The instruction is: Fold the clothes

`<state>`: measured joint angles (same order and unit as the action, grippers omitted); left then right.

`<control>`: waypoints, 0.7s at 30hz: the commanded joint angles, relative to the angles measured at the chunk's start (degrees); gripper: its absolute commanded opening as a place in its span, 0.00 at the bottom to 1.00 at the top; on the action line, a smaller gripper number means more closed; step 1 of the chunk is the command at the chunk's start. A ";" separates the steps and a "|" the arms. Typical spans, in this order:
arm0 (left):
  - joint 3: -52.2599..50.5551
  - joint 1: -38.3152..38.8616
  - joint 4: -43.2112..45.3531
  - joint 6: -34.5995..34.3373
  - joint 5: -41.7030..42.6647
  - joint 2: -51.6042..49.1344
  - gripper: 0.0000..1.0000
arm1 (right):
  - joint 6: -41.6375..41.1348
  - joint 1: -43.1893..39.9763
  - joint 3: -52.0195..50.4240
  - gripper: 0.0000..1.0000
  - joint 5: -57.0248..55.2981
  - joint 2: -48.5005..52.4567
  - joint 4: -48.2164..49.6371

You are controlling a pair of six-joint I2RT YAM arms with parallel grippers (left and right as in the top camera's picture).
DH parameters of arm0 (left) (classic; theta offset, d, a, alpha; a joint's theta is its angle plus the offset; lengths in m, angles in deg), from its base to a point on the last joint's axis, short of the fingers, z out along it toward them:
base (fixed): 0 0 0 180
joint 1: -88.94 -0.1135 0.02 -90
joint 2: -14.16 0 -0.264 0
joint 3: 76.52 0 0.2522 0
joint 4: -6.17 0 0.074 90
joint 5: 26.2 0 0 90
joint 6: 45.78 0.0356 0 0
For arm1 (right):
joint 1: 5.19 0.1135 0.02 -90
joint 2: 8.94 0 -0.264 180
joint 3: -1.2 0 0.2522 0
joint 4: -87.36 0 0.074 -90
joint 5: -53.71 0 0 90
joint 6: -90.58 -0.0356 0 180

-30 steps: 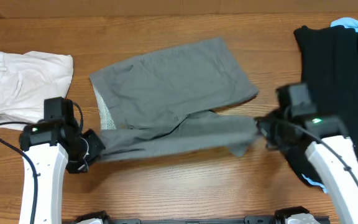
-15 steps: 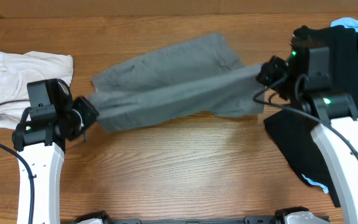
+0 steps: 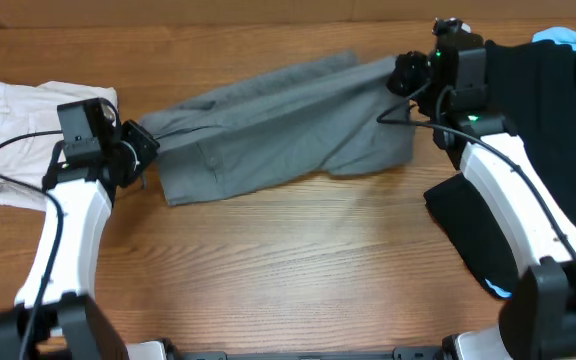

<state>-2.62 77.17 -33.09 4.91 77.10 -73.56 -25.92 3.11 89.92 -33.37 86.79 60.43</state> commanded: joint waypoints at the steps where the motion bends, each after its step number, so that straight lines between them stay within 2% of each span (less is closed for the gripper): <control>1: 0.76 -2.03 5.73 -3.17 -6.69 -6.27 0.09 | 1.49 -1.99 1.95 0.04 -3.67 3.80 5.70; 3: 0.76 -2.03 8.70 -3.19 -5.70 -8.74 0.12 | 1.49 -1.92 1.95 0.04 -2.34 5.68 7.98; 8: 0.76 -1.90 15.93 -3.19 -5.79 -14.64 0.13 | 1.46 -1.68 1.95 0.04 -1.25 10.64 14.51; 21: 0.76 -1.68 21.97 -6.19 -6.67 -19.65 0.17 | 1.49 0.98 1.95 0.04 -1.31 17.90 27.23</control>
<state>-2.51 77.12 -11.60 0.62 74.65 -91.86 -24.87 3.87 89.96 -31.66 102.96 85.04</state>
